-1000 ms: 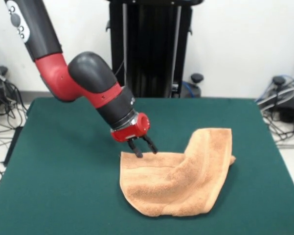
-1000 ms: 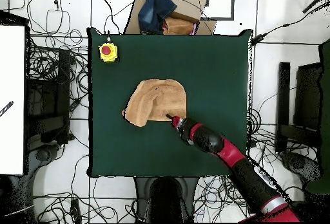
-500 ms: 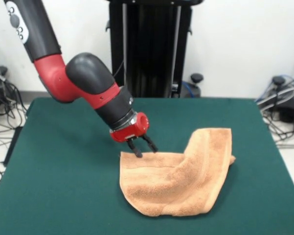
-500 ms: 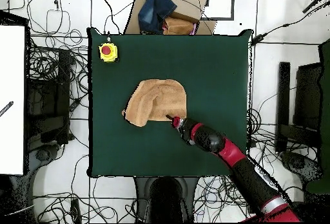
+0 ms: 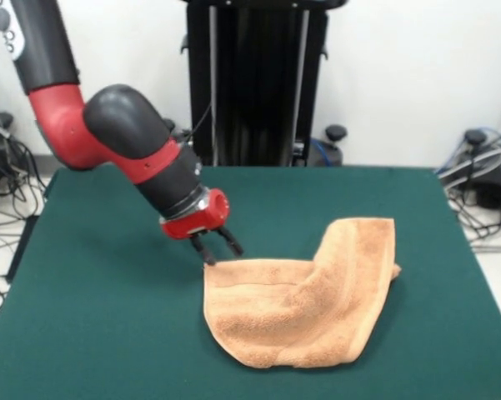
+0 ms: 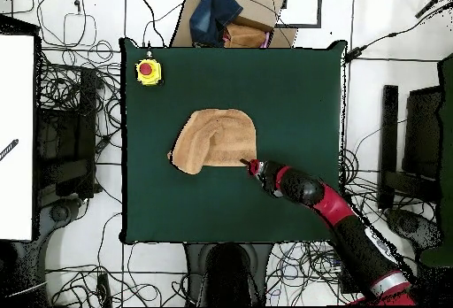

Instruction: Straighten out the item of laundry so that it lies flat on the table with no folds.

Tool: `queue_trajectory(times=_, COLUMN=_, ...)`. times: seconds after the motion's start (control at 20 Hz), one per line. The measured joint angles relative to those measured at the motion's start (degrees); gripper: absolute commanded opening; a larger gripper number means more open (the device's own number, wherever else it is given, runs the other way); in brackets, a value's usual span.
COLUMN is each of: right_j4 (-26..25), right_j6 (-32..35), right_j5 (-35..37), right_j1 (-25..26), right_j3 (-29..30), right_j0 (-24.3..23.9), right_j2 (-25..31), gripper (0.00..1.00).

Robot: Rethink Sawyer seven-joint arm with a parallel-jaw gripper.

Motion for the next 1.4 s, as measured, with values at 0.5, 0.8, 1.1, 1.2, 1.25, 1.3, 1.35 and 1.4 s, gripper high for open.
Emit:
queue_trajectory(times=0.5, right_j4=0.0, right_j6=-0.2, right_j5=1.8, right_j1=-1.1, right_j3=-4.4, right_j0=-0.6, right_j2=0.0, gripper=1.0)
queue_trajectory(times=0.8, right_j4=0.0, right_j6=-2.6, right_j5=2.9, right_j1=-0.3, right_j3=-5.4, right_j0=-0.8, right_j2=0.6, gripper=1.0)
queue_trajectory(times=1.1, right_j4=0.0, right_j6=-4.9, right_j5=5.2, right_j1=0.3, right_j3=-6.5, right_j0=-0.9, right_j2=1.4, gripper=1.0)
queue_trajectory(times=1.2, right_j4=0.0, right_j6=-4.9, right_j5=5.3, right_j1=0.3, right_j3=-6.5, right_j0=-0.9, right_j2=1.5, gripper=1.0)
queue_trajectory(times=1.25, right_j4=0.0, right_j6=-4.9, right_j5=5.3, right_j1=0.3, right_j3=-6.5, right_j0=-0.9, right_j2=1.5, gripper=1.0)
queue_trajectory(times=1.3, right_j4=0.0, right_j6=-4.9, right_j5=5.3, right_j1=0.3, right_j3=-6.5, right_j0=-0.9, right_j2=1.5, gripper=1.0)
queue_trajectory(times=1.35, right_j4=0.0, right_j6=-4.9, right_j5=5.3, right_j1=0.3, right_j3=-6.5, right_j0=-0.9, right_j2=1.5, gripper=1.0)
queue_trajectory(times=1.4, right_j4=0.0, right_j6=-4.9, right_j5=5.3, right_j1=0.3, right_j3=-6.5, right_j0=-0.9, right_j2=1.5, gripper=1.0)
